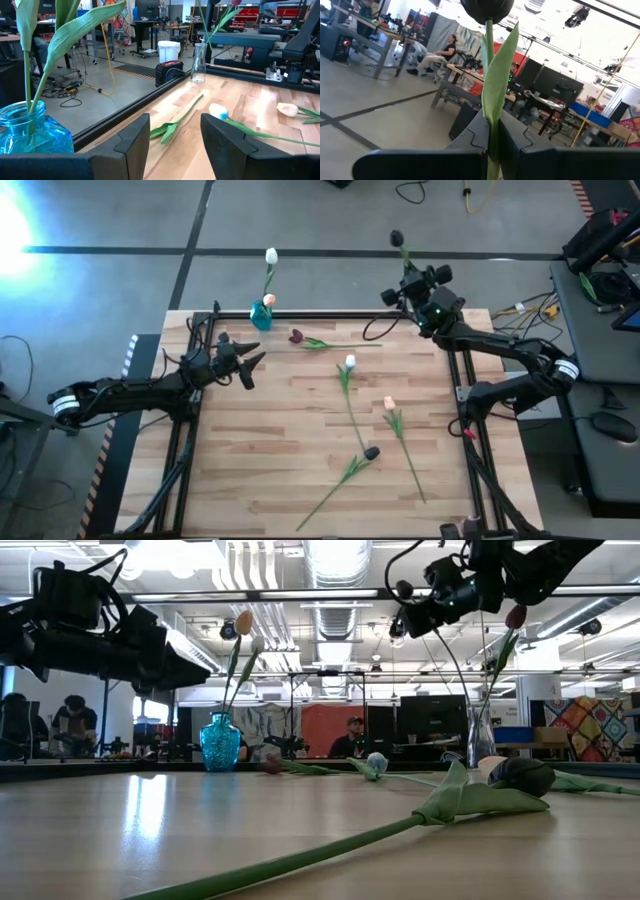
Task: Sort flowers into vase by color
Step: Put the top black flower into the transparent vase
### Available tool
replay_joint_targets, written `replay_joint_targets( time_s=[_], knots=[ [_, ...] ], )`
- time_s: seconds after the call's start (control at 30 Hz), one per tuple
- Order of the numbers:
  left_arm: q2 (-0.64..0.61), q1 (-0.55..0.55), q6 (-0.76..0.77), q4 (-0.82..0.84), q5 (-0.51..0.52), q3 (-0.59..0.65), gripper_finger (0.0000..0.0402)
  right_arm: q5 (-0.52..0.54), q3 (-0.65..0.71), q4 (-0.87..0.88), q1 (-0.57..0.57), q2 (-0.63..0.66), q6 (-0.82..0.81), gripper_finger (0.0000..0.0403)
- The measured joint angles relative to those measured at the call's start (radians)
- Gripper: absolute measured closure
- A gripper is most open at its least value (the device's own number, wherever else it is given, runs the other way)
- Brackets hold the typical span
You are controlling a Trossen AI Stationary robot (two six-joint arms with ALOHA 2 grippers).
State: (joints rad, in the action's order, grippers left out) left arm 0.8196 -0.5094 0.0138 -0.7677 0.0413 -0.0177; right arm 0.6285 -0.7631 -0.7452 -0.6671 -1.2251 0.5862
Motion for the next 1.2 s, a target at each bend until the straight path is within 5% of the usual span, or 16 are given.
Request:
replay_joint_targets(
  time_s=[0.3, 0.9, 1.2],
  knots=[
    [0.000, 0.000, -0.001, 0.000, 0.000, 0.000, 0.0240, -0.132, 0.001, 0.018, -0.016, 0.000, -0.011, 0.0390],
    [0.000, 0.000, -0.001, -0.002, 0.001, 0.000, 0.0240, -0.186, 0.009, 0.091, -0.099, 0.000, -0.025, 0.0390],
    [0.000, 0.000, -0.001, -0.002, 0.001, 0.000, 0.0240, -0.190, 0.011, -0.043, -0.106, 0.000, 0.080, 0.0390]
  ],
)
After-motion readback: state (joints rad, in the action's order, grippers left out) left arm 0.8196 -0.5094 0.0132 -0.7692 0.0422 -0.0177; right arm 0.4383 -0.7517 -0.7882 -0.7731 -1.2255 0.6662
